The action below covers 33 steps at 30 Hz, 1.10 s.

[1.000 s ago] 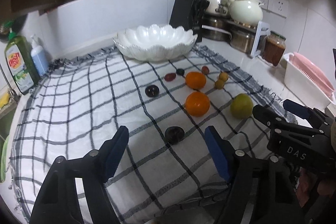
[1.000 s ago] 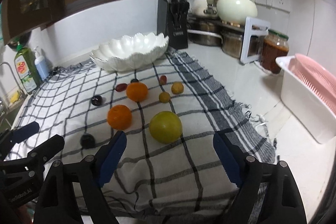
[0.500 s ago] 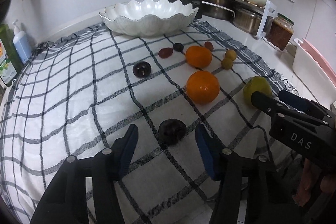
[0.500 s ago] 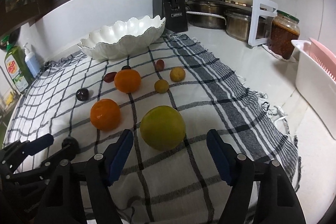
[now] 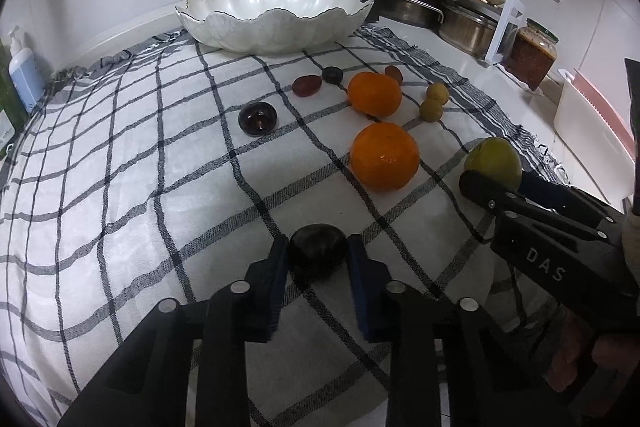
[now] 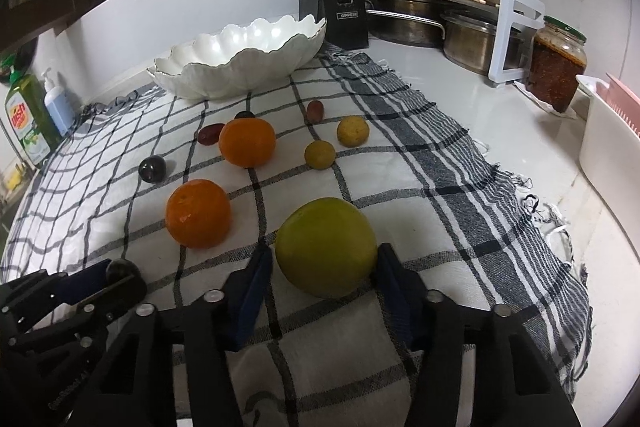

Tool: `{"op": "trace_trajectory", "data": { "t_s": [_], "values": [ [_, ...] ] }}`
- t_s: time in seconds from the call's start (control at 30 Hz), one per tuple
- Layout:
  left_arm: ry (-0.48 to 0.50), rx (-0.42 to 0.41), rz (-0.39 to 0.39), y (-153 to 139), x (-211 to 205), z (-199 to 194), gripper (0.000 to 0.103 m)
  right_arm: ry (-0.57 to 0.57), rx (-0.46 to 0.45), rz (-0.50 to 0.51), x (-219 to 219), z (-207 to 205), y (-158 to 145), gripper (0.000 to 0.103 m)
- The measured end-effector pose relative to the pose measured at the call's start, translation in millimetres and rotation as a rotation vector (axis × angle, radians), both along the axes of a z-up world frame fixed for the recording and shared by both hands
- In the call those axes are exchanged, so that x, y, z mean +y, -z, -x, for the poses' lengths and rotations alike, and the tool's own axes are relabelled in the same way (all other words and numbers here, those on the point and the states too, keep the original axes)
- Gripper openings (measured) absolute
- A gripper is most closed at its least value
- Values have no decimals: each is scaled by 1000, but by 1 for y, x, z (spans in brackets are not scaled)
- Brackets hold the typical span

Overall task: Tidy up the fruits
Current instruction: 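Grasp the yellow-green fruit with the right gripper while the left gripper grasps a dark plum, then lift and carry the yellow-green fruit and dark plum over the white bowl with both grippers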

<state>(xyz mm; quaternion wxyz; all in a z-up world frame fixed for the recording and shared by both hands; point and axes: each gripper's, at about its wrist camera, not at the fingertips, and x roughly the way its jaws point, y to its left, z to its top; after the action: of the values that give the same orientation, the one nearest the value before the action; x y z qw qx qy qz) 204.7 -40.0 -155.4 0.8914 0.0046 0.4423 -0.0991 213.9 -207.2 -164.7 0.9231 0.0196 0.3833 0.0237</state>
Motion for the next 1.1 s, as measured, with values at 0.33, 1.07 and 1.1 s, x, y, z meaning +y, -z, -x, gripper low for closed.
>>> {"op": "trace_trajectory", "data": {
  "t_s": [0.33,1.07,1.1],
  "values": [
    [15,-12,22,-7,2,-2,29,-4,-15,-12,2,4,-4,50],
    [135,-197,64,-82,31,-13,28,5,-133,-15,44,20,-71,50],
    [141,-205,66,-85,34,-15,28,7,-138,-15,46,20,-73,50]
  ]
}}
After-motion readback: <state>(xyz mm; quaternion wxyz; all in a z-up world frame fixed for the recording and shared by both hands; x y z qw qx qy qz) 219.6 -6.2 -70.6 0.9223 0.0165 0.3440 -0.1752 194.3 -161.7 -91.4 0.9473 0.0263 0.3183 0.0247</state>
